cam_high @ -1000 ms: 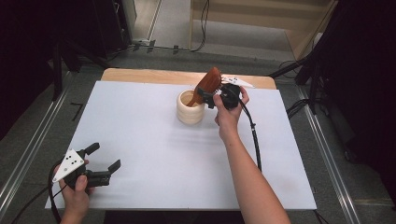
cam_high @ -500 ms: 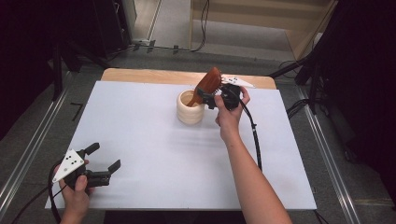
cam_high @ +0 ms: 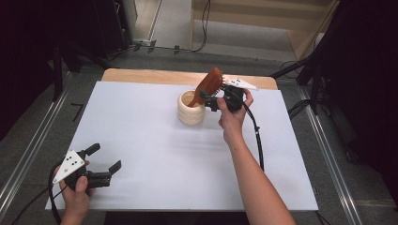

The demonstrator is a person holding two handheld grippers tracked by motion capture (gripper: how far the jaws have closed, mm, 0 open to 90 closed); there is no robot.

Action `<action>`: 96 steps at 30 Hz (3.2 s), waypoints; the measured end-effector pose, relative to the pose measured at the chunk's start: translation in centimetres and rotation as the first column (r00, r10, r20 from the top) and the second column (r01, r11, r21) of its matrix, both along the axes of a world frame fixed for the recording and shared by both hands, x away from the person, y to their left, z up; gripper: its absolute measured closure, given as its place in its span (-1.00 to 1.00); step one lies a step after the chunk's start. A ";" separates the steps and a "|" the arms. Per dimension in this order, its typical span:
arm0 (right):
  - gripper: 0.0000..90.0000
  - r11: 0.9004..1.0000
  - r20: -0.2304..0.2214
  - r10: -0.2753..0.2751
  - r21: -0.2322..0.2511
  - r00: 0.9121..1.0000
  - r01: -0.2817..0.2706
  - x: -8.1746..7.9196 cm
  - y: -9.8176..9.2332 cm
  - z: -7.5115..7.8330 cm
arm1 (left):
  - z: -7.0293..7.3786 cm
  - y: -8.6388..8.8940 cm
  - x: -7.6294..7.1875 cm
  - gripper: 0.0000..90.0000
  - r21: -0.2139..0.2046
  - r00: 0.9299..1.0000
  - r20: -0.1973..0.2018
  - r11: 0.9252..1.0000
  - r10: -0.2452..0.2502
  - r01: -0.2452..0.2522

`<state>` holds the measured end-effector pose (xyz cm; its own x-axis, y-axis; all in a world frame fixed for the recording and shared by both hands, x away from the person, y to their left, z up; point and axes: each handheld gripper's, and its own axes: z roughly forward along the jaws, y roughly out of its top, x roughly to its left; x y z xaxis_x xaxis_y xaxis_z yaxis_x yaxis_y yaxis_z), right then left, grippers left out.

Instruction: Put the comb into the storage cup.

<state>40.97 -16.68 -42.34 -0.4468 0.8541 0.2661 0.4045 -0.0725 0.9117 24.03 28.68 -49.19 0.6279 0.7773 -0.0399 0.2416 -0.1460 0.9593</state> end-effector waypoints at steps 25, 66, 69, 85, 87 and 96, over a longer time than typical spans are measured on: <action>-1.00 0.999 0.021 0.003 -0.032 1.000 -0.002 -1.6 -1.5 -0.1 | 0.0 0.0 0.0 -1.00 0.001 1.000 0.002 1.000 -0.002 0.002; -1.00 0.994 0.057 0.044 -0.102 0.997 -0.038 -7.8 -4.9 -1.7 | 0.0 -0.1 -0.1 -1.00 0.002 1.000 0.004 1.000 0.005 -0.005; -1.00 0.993 0.066 0.043 -0.109 0.997 -0.036 -8.4 -5.2 -1.9 | 0.0 -0.1 -0.1 -1.00 0.003 1.000 0.004 1.000 0.006 -0.006; -1.00 0.993 0.073 0.029 -0.114 0.997 -0.020 -11.5 -7.2 -3.1 | 0.0 -0.1 -0.1 -1.00 0.008 1.000 0.006 1.000 0.009 -0.009; -1.00 0.993 0.071 0.030 -0.112 0.997 -0.022 -11.9 -7.5 -3.2 | 0.0 -0.1 -0.1 -1.00 0.009 1.000 0.006 1.000 0.010 -0.010; -1.00 0.992 0.085 0.039 -0.126 0.996 -0.028 -13.3 -8.3 -3.7 | 0.0 -0.1 -0.1 -1.00 0.012 1.000 0.003 1.000 0.009 -0.009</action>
<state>27.67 -25.02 -46.06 -0.4929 0.8621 0.1175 0.3230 0.0559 0.9448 23.93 28.54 -49.21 0.6211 0.7832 -0.0286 0.2398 -0.1553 0.9583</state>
